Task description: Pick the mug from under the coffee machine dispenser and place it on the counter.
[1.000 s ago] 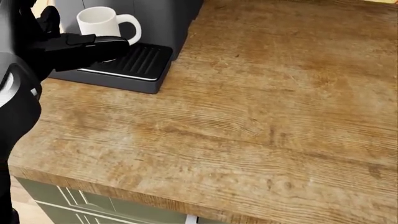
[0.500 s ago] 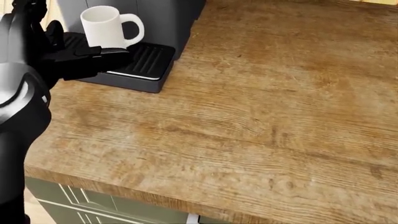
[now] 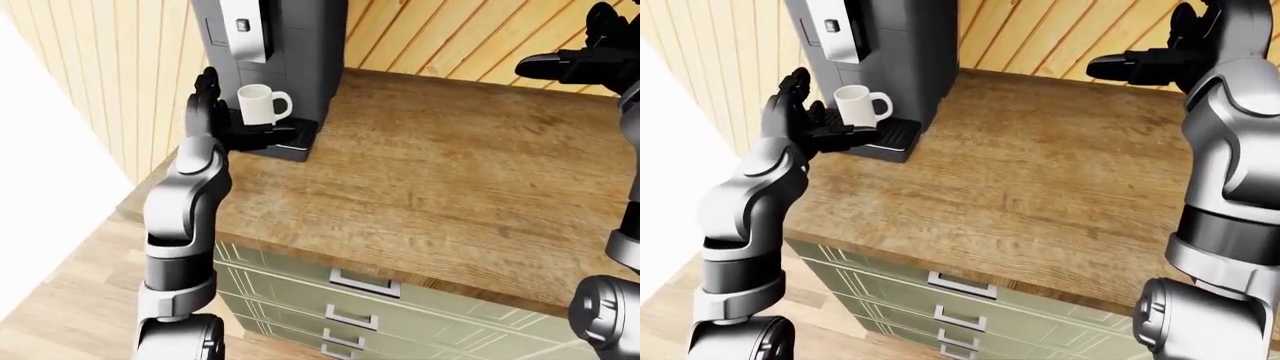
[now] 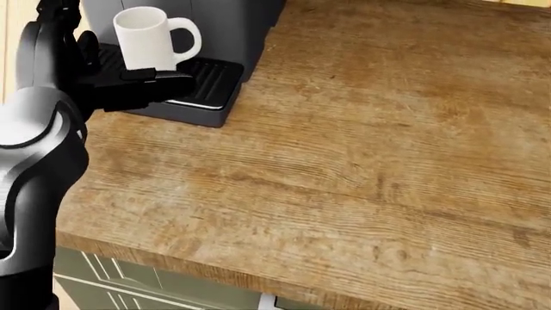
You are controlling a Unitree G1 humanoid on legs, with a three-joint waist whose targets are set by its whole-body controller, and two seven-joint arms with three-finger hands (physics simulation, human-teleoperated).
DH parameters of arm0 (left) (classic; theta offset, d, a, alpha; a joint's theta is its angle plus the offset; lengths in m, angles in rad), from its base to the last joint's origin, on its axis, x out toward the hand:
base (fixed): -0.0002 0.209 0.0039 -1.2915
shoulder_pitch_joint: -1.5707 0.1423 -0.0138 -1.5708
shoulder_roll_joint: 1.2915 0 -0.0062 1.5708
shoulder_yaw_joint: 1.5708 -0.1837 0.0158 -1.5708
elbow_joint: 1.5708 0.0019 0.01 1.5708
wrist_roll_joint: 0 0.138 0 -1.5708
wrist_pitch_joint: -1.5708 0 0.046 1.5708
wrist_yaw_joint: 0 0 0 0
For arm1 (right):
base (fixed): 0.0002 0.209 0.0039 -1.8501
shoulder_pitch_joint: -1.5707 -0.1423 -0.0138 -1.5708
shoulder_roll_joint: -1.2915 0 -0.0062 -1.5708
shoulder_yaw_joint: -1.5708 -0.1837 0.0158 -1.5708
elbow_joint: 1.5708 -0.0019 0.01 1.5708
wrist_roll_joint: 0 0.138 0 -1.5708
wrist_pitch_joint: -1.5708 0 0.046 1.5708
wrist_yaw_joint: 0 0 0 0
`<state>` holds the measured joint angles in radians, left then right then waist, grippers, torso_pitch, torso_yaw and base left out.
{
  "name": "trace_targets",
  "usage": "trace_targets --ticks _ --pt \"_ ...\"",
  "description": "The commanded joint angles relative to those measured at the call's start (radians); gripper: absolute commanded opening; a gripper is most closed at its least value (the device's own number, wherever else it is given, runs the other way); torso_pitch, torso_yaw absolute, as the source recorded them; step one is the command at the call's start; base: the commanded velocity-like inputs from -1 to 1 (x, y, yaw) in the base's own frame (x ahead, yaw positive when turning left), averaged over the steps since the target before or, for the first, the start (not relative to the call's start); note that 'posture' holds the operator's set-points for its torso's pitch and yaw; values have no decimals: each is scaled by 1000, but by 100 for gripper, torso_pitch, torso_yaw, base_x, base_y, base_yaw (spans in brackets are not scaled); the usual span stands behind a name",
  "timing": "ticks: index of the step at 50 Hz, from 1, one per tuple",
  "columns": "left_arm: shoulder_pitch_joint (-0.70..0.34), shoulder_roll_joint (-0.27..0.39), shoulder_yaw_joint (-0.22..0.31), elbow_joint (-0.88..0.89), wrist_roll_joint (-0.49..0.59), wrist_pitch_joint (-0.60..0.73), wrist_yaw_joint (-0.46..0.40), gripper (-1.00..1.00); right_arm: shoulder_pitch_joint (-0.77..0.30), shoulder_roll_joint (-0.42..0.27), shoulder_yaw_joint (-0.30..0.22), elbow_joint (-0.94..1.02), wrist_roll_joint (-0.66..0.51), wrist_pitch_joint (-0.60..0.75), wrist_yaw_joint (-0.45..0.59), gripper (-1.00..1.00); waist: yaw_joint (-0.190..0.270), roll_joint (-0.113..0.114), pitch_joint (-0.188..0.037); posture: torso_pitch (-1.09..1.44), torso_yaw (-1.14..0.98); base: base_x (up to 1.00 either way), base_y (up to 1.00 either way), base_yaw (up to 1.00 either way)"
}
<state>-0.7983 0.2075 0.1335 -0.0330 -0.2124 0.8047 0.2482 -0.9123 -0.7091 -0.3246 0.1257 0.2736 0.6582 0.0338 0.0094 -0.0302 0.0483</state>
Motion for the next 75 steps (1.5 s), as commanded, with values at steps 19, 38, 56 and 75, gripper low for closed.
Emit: trace_targets --ticks 19,38,56,75 --pt "-84 -12 -8 104 39 -137 -1 100 -38 -23 -13 -29 0 -26 0 100 1 -7 -31 0 0 0 0 0" --pt "-170 -19 -16 333 63 -303 0 100 -34 -24 -14 -28 3 -31 1 100 3 -13 -33 0 0 0 0 0" --pt "-240 -9 -26 543 105 -447 9 100 -34 -25 -16 -40 7 -20 -1 100 3 -15 -35 0 0 0 0 0" --pt "-302 -32 -34 665 133 -523 29 100 -42 -34 -18 -37 18 -15 -5 100 4 -19 -36 0 0 0 0 0"
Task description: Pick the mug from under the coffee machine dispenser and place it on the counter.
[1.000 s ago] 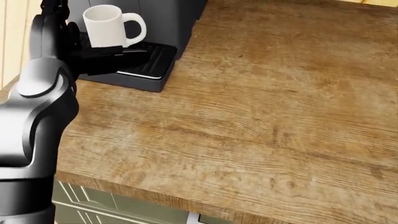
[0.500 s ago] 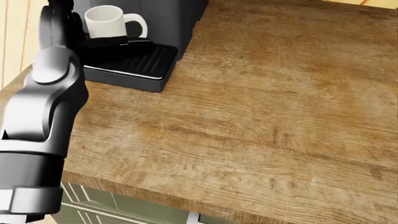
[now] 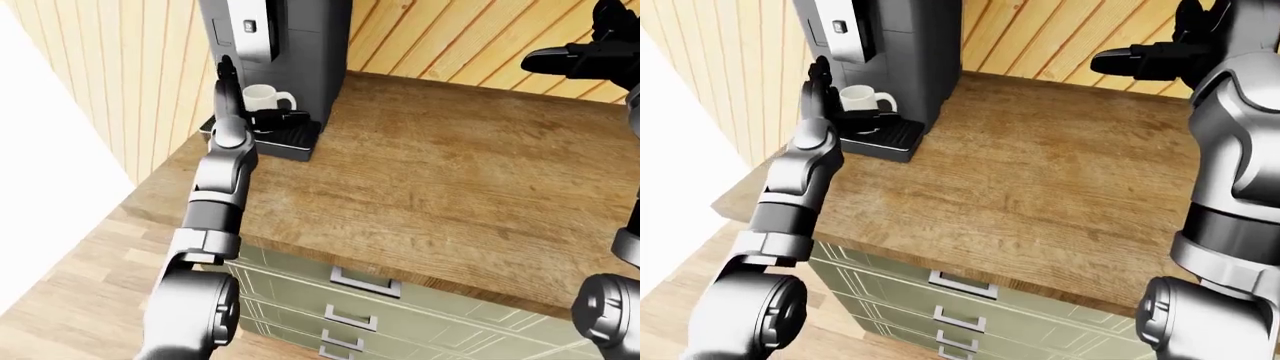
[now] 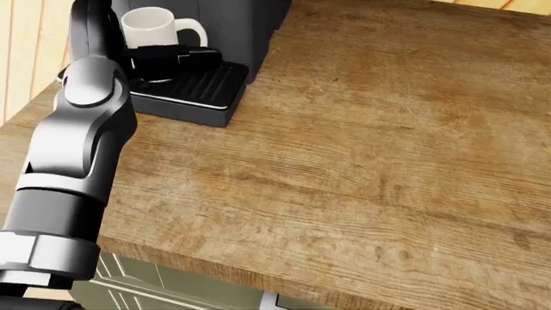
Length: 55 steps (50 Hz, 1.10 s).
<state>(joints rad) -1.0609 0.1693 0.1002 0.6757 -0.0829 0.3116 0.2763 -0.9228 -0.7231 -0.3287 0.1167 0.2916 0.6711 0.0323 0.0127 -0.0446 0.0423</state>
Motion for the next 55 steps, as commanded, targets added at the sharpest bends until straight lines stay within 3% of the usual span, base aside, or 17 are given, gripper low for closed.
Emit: trace_targets --ticks 1,12,13,16,19,22,39,55 --pt "-35 2 -3 -45 5 -32 3 100 -32 -21 -14 -26 0 -28 -3 100 0 -5 -30 0 0 0 0 0" --pt "-27 -17 -9 -25 10 -53 11 95 -29 -25 -16 -24 4 -32 -4 100 1 -7 -31 0 0 0 0 0" --pt "-27 -18 -9 -24 11 -54 11 58 -29 -24 -16 -25 4 -31 -5 100 1 -7 -31 0 0 0 0 0" --pt "-25 -20 -9 -26 11 -56 14 11 -28 -24 -16 -28 5 -29 -7 100 1 -7 -31 0 0 0 0 0" --pt "-26 -18 -8 -25 12 -60 17 -58 -28 -25 -17 -32 7 -26 -8 100 1 -6 -31 0 0 0 0 0" --pt "-28 -18 -7 -29 11 -57 19 -100 -30 -25 -16 -33 9 -24 -9 100 3 -6 -32 0 0 0 0 0" --pt "-34 -14 -6 -72 4 -31 23 -100 -40 -35 -15 -27 14 -25 -6 100 1 -5 -30 0 0 0 0 0" --pt "45 -11 -7 -453 -39 223 16 -100 -43 -34 -13 -24 8 -25 -5 100 -3 -2 -22 0 0 0 0 0"
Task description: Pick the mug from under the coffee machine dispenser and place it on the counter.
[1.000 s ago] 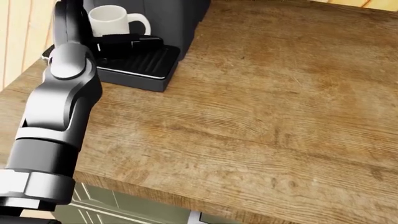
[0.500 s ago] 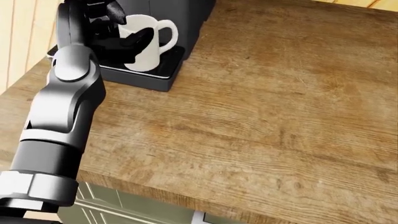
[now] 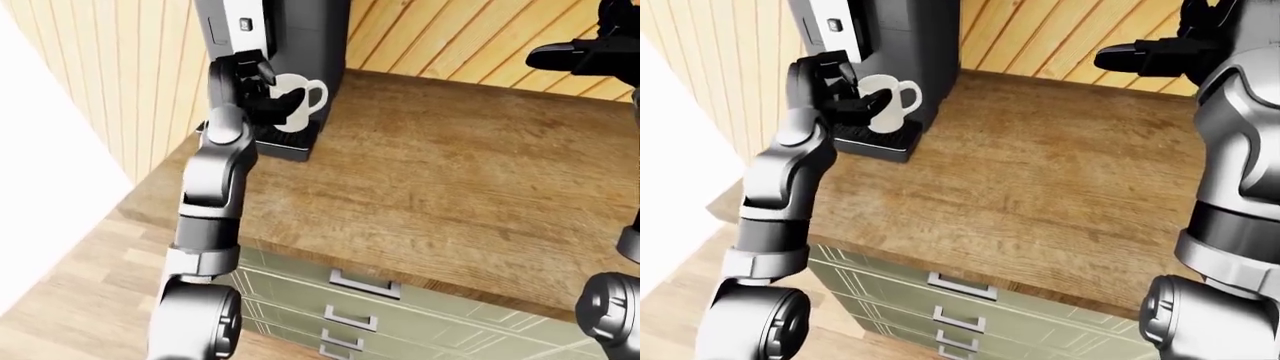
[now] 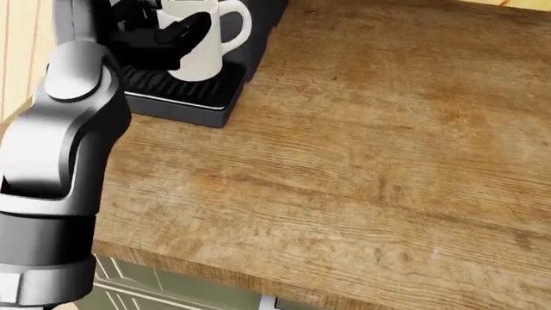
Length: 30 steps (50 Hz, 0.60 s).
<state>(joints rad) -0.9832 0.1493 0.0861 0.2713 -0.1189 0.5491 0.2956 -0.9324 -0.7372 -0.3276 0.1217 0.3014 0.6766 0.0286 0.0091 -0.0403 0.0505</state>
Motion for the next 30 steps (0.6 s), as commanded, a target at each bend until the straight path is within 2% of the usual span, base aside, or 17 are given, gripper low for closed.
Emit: trace_targets --ticks 1,17,25,30 --pt "-29 9 7 -60 -4 -7 -4 -100 -34 -20 -14 -28 -2 -31 -1 100 1 -6 -30 0 0 0 0 0" --pt "83 -23 -7 -446 -36 260 -36 -100 -43 -21 -12 -25 -6 -30 2 100 0 -3 -26 0 0 0 0 0" --pt "163 -59 -18 -600 -56 330 -23 -100 -40 -21 -12 -20 -9 -36 5 100 0 -2 -25 0 0 0 0 0" --pt "227 -83 -38 -647 -55 311 -33 -100 -38 -24 -14 -21 -9 -35 5 100 2 -5 -24 0 0 0 0 0"
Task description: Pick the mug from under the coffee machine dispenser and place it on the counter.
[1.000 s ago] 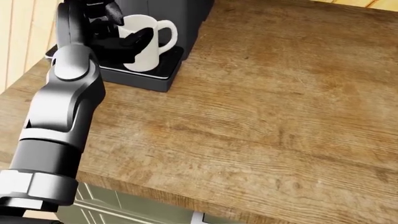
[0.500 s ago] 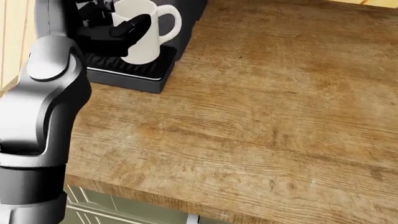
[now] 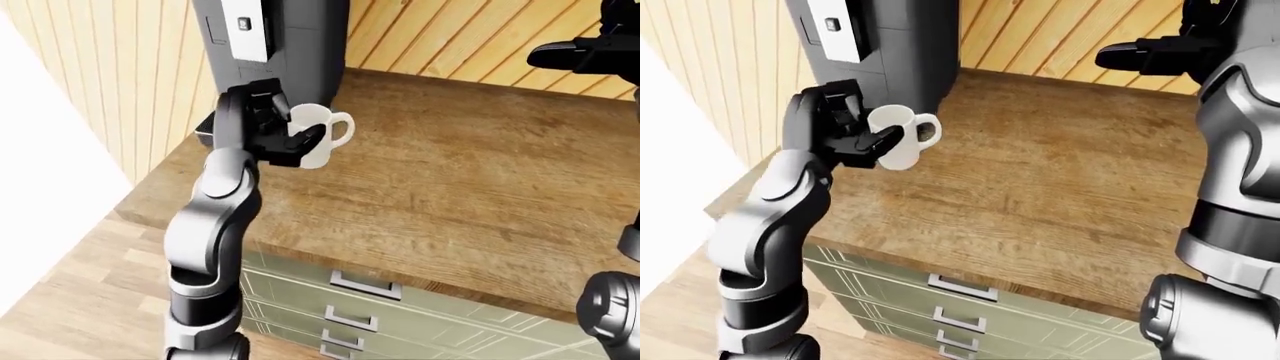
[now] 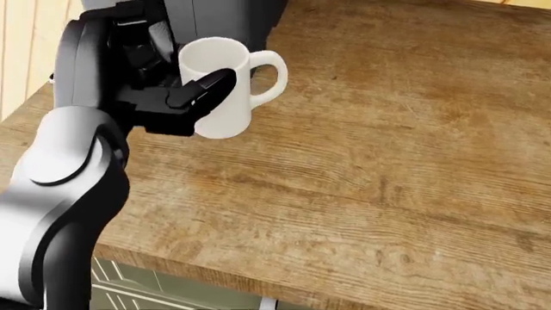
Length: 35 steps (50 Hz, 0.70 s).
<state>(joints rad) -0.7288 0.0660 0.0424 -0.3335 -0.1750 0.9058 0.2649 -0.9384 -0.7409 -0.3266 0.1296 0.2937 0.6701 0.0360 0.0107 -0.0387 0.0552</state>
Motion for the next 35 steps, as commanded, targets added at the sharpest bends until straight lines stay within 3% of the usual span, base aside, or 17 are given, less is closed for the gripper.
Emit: trace_targets --ticks 1,17,35 --pt "-21 -2 3 -48 1 -46 -5 -100 -32 -21 -16 -29 -1 -28 -3 100 1 -7 -29 0 0 0 0 0" --pt "169 -69 -56 -48 32 -221 -61 -100 -27 -22 -17 -37 1 -22 -2 100 6 -12 -32 0 0 0 0 0" --pt "218 -95 -66 -92 55 -198 -78 -100 -33 -24 -15 -37 0 -19 0 100 9 -17 -33 0 0 0 0 0"
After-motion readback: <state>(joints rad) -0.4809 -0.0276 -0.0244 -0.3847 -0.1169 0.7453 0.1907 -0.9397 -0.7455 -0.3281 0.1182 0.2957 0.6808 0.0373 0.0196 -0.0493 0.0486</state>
